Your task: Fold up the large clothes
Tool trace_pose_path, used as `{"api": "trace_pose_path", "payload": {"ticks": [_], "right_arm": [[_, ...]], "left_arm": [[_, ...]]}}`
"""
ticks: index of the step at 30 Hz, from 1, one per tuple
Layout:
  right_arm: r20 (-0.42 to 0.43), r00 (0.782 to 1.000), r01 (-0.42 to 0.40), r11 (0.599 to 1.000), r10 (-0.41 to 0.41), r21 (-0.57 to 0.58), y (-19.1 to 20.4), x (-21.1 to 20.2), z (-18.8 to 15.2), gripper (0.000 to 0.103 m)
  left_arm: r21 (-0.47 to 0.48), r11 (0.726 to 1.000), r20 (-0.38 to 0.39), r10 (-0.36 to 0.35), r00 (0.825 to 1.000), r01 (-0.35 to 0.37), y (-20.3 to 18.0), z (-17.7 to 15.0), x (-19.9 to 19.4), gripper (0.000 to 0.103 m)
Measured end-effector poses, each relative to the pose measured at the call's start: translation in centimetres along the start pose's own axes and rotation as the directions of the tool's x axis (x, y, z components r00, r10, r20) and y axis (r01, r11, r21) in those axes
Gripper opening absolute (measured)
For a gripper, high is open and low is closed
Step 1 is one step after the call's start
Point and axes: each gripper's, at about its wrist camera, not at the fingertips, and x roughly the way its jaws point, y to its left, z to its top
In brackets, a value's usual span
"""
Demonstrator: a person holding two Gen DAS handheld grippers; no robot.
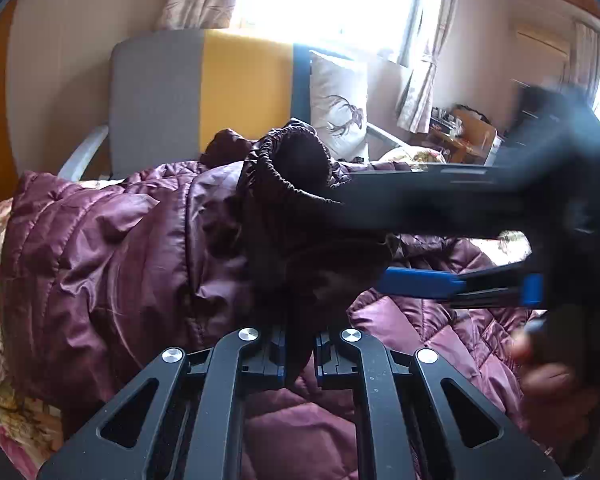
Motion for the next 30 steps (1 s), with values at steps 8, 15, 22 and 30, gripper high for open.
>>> {"api": "trace_pose_path", "payload": {"ticks": [8, 15, 22, 30], "right_arm": [[0.118, 0.985, 0.145, 0.973, -0.125, -0.181, 4.8, -1.2, 3.8, 0.022], [0.316, 0.931, 0.222, 0.970, -0.182, -0.097, 0.9, -9.7, 7.7, 0.020], [0.279, 0.887, 0.352, 0.930, -0.368, 0.107, -9.9, -11.2, 9.6, 0.020], [0.204, 0.841, 0.474, 0.865, -0.500, 0.167, -14.0, -10.5, 8.3, 0.021]], "left_arm": [[-0.064, 0.993, 0.111, -0.088, 0.990, 0.096, 1.2, -0.9, -6.8, 0.070], [-0.232, 0.971, 0.227, 0.105, 0.968, -0.051, 8.2, 0.5, -11.6, 0.070], [-0.279, 0.953, 0.161, 0.167, 0.973, -0.118, 11.0, 2.8, -8.0, 0.065], [-0.209, 0.964, 0.086, 0.185, 0.979, -0.163, 10.0, 4.3, -3.2, 0.059]]}}
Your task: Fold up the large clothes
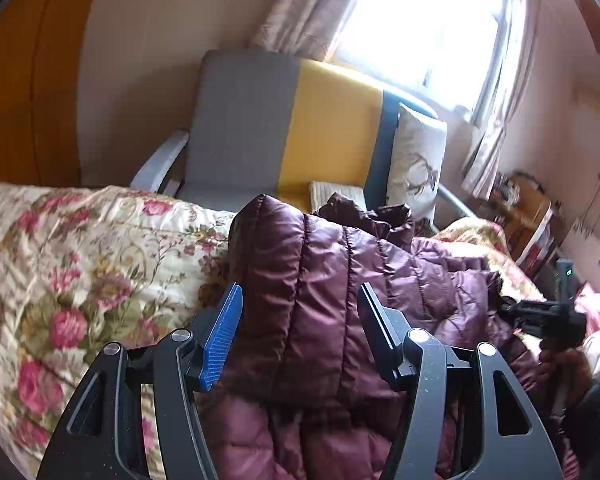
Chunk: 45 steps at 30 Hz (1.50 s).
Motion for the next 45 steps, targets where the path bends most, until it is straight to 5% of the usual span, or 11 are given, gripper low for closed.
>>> {"api": "trace_pose_path", "payload": {"ticks": [3, 5, 9, 12, 16, 20, 23, 30, 34, 36, 45], "right_arm": [[0.057, 0.998, 0.040, 0.995, -0.035, -0.088, 1.6, -2.4, -0.6, 0.033], [0.155, 0.986, 0.086, 0.988, -0.065, -0.129, 2.7, -5.2, -1.1, 0.086], [0.271, 0.962, 0.086, 0.967, -0.019, -0.239, 5.5, -9.0, -2.4, 0.086], [0.196, 0.977, -0.021, 0.947, 0.088, -0.320, 8.5, -8.4, -4.1, 0.082], [0.153, 0.987, 0.106, 0.909, -0.047, -0.403, 10.2, -3.1, -5.4, 0.081], [0.156, 0.964, 0.261, 0.891, -0.217, -0.372, 7.6, 2.2, -3.7, 0.081], [0.144, 0.966, 0.254, 0.891, -0.214, -0.376, 6.7, 4.6, -2.8, 0.082], [0.121, 0.976, 0.212, 0.907, -0.179, -0.365, 4.7, 6.9, -3.1, 0.084], [0.092, 0.982, 0.187, 0.908, -0.164, -0.376, 5.2, 5.6, -2.3, 0.087], [0.081, 0.989, 0.142, 0.923, -0.121, -0.357, 5.5, 4.0, -2.1, 0.095], [0.073, 0.996, 0.068, 0.953, -0.049, -0.294, 4.3, -4.8, -6.1, 0.101]], "left_arm": [[0.039, 0.999, -0.004, -0.002, 1.000, 0.002, -0.5, 0.7, 0.8, 0.059], [0.078, 0.997, -0.001, 0.001, 1.000, -0.001, -0.7, 1.1, 1.3, 0.059], [0.134, 0.991, -0.004, -0.005, 1.000, 0.005, -1.2, 1.6, 2.3, 0.059], [0.149, 0.989, -0.017, -0.013, 1.000, 0.016, -1.5, 1.8, 3.6, 0.059], [0.141, 0.990, -0.058, -0.006, 0.998, 0.014, -1.6, 2.1, 6.2, 0.059], [0.120, 0.992, -0.132, 0.055, 0.990, -0.039, -0.5, 2.0, 10.1, 0.059], [0.082, 0.994, -0.237, 0.093, 0.967, -0.075, 1.4, 0.7, 13.7, 0.059], [0.035, 0.994, -0.220, 0.111, 0.969, -0.106, 2.6, -0.8, 15.2, 0.059], [0.013, 0.990, -0.204, 0.140, 0.969, -0.140, 2.2, -0.3, 13.1, 0.061], [-0.025, 0.986, -0.189, 0.160, 0.969, -0.168, 2.4, -0.4, 10.9, 0.080], [-0.164, 0.983, -0.169, 0.059, 0.984, -0.087, 5.1, -6.2, 0.3, 0.080]]}}
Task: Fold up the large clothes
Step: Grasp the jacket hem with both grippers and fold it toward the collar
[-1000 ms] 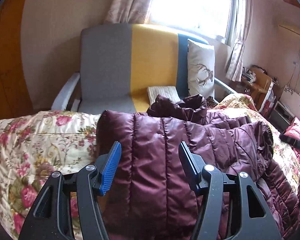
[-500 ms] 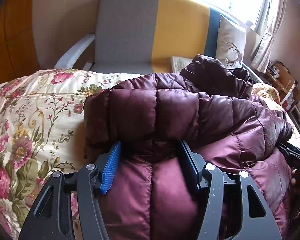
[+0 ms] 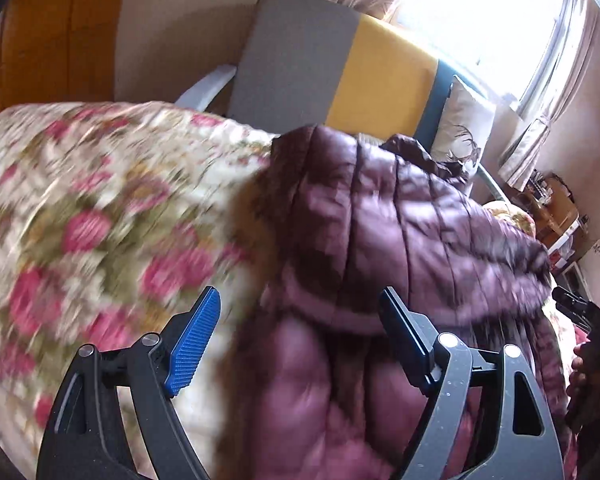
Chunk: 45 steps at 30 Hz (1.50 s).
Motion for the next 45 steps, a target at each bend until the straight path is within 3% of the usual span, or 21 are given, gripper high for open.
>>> {"api": "trace_pose_path", "payload": {"ticks": [4, 8, 11, 16, 17, 19, 21, 23, 27, 31, 34, 37, 40, 43, 45], "right_arm": [[-0.081, 0.996, 0.023, 1.000, -0.023, -0.004, -2.3, -3.4, -4.1, 0.101], [-0.195, 0.980, 0.043, 0.999, -0.048, -0.028, -4.7, -6.8, -9.9, 0.101], [-0.281, 0.960, 0.016, 1.000, -0.014, 0.004, -6.0, -9.0, -14.6, 0.101], [-0.380, 0.915, -0.104, 0.989, 0.136, 0.104, -6.3, -11.5, -21.3, 0.099], [-0.389, 0.908, -0.123, 0.986, 0.157, 0.112, -5.9, -11.7, -22.3, 0.091], [-0.406, 0.897, -0.143, 0.984, 0.174, 0.106, -5.0, -11.6, -23.6, 0.076], [-0.406, 0.892, -0.178, 0.980, 0.198, 0.087, -4.2, -12.1, -23.9, 0.037], [-0.390, 0.894, -0.220, 0.974, 0.221, 0.048, -2.8, -13.4, -23.0, 0.026], [-0.313, 0.891, -0.344, 0.939, 0.330, 0.011, -0.6, -17.9, -20.6, 0.019], [-0.177, 0.869, -0.474, 0.880, 0.462, -0.027, 1.6, -24.0, -17.7, 0.019], [-0.087, 0.848, -0.529, 0.846, 0.523, -0.067, 2.5, -27.9, -16.1, 0.018], [0.004, 0.810, -0.586, 0.810, 0.586, -0.026, 1.9, -29.7, -14.8, 0.018], [0.087, 0.777, -0.628, 0.778, 0.623, 0.030, 0.8, -29.6, -13.6, 0.018], [0.172, 0.756, -0.650, 0.755, 0.631, 0.089, 0.3, -28.2, -11.0, 0.018], [0.214, 0.755, -0.649, 0.753, 0.619, 0.110, 0.3, -27.0, -8.7, 0.018]], "left_arm": [[0.008, 0.999, -0.031, -0.046, 0.998, 0.047, 1.6, -4.2, -3.8, 0.080], [0.012, 0.996, -0.093, -0.086, 0.992, 0.087, 3.3, -8.7, -7.3, 0.079], [-0.027, 0.991, -0.155, -0.133, 0.979, 0.131, 4.6, -12.0, -9.1, 0.070], [-0.109, 0.973, -0.259, -0.227, 0.939, 0.205, 5.2, -17.5, -10.5, 0.071], [-0.113, 0.964, -0.296, -0.263, 0.918, 0.240, 5.0, -18.8, -10.3, 0.069], [-0.069, 0.967, -0.288, -0.256, 0.923, 0.247, 4.4, -19.8, -10.8, 0.062], [-0.053, 0.959, -0.297, -0.280, 0.913, 0.277, 4.2, -19.6, -11.0, 0.043], [-0.037, 0.946, -0.287, -0.318, 0.904, 0.321, 4.1, -19.0, -11.9, 0.032], [-0.090, 0.892, -0.193, -0.451, 0.871, 0.442, 5.1, -17.0, -15.4, 0.025], [-0.142, 0.828, -0.078, -0.556, 0.828, 0.543, 5.9, -15.7, -19.0, 0.024], [-0.166, 0.771, 0.005, -0.623, 0.782, 0.615, 6.5, -15.4, -21.8, 0.024], [-0.225, 0.700, 0.092, -0.677, 0.730, 0.678, 7.7, -15.0, -23.4, 0.024], [-0.304, 0.605, 0.178, -0.723, 0.668, 0.736, 8.0, -13.9, -23.0, 0.024], [-0.324, 0.541, 0.222, -0.754, 0.619, 0.776, 7.5, -11.4, -22.8, 0.024], [-0.333, 0.503, 0.253, -0.767, 0.590, 0.797, 6.7, -8.6, -22.0, 0.024]]}}
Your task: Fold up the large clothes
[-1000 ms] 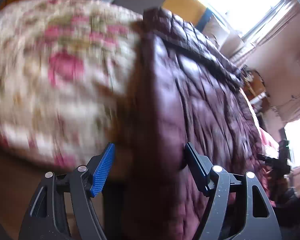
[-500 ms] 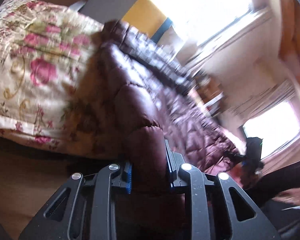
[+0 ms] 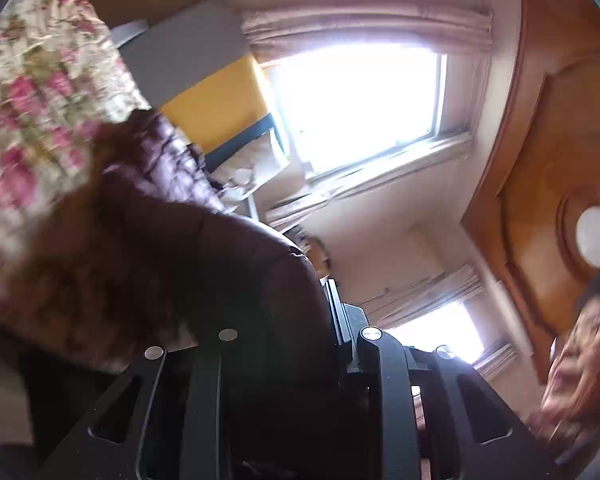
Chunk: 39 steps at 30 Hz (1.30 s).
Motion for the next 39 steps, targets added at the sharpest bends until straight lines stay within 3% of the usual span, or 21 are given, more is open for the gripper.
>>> {"api": "trace_pose_path", "payload": {"ticks": [4, 10, 17, 22, 23, 24, 26, 27, 28, 29, 31, 34, 36, 39], "right_arm": [[0.057, 0.998, 0.017, 0.998, -0.021, 0.059, -2.0, 3.6, 6.1, 0.018], [0.063, 0.993, 0.093, 0.985, -0.103, 0.146, -6.4, 8.9, 13.9, 0.018], [-0.046, 0.972, 0.236, 0.934, -0.232, 0.267, -14.3, 16.1, 17.2, 0.018], [-0.133, 0.955, 0.295, 0.898, -0.265, 0.327, -19.3, 19.4, 16.7, 0.019], [-0.146, 0.955, 0.292, 0.890, -0.257, 0.349, -20.1, 19.7, 16.6, 0.021], [-0.153, 0.961, 0.272, 0.887, -0.231, 0.373, -20.8, 20.0, 16.6, 0.024], [-0.145, 0.977, 0.204, 0.880, -0.156, 0.428, -22.0, 20.2, 16.8, 0.037], [-0.120, 0.988, 0.145, 0.868, -0.099, 0.474, -22.5, 19.9, 16.9, 0.063], [-0.069, 0.997, 0.065, 0.858, -0.034, 0.509, -22.7, 19.5, 17.1, 0.082], [0.005, 1.000, 0.004, 0.861, -0.007, 0.509, -22.6, 18.7, 17.5, 0.100], [0.069, 0.998, -0.020, 0.874, -0.015, 0.486, -22.1, 17.3, 18.4, 0.101], [0.061, 0.998, -0.022, 0.892, -0.006, 0.451, -21.2, 15.4, 18.4, 0.101], [0.053, 0.996, 0.049, 0.922, -0.076, 0.385, -20.5, 13.4, 17.3, 0.101], [-0.003, 0.979, 0.197, 0.942, -0.204, 0.270, -19.8, 10.1, 13.9, 0.101]], "left_arm": [[-0.016, 1.000, 0.034, -0.019, 0.999, 0.020, -0.9, 5.1, 4.6, 0.024], [-0.072, 0.997, 0.067, 0.042, 0.997, -0.037, 0.6, 11.8, 11.2, 0.024], [-0.163, 0.964, 0.005, 0.216, 0.976, -0.212, 6.4, 18.3, 18.8, 0.025], [-0.291, 0.917, -0.038, 0.273, 0.961, -0.272, 11.2, 20.3, 21.1, 0.042], [-0.334, 0.908, -0.044, 0.253, 0.966, -0.253, 12.2, 20.7, 21.4, 0.057], [-0.373, 0.900, -0.034, 0.230, 0.973, -0.226, 13.0, 21.1, 21.5, 0.077], [-0.416, 0.885, 0.022, 0.237, 0.971, -0.207, 13.3, 21.9, 20.8, 0.085], [-0.431, 0.884, 0.043, 0.217, 0.975, -0.178, 13.2, 22.4, 20.3, 0.090], [-0.445, 0.885, 0.071, 0.185, 0.980, -0.134, 13.0, 23.0, 19.5, 0.091], [-0.436, 0.891, 0.094, 0.186, 0.978, -0.128, 12.6, 23.4, 18.8, 0.091], [-0.353, 0.914, 0.123, 0.255, 0.959, -0.197, 11.3, 24.3, 17.7, 0.091], [-0.180, 0.930, 0.061, 0.336, 0.940, -0.321, 10.1, 23.6, 17.6, 0.091], [-0.047, 0.911, 0.011, 0.411, 0.912, -0.410, 9.9, 22.1, 17.9, 0.091], [0.180, 0.834, -0.056, 0.538, 0.841, -0.522, 10.5, 18.8, 19.4, 0.091]]}}
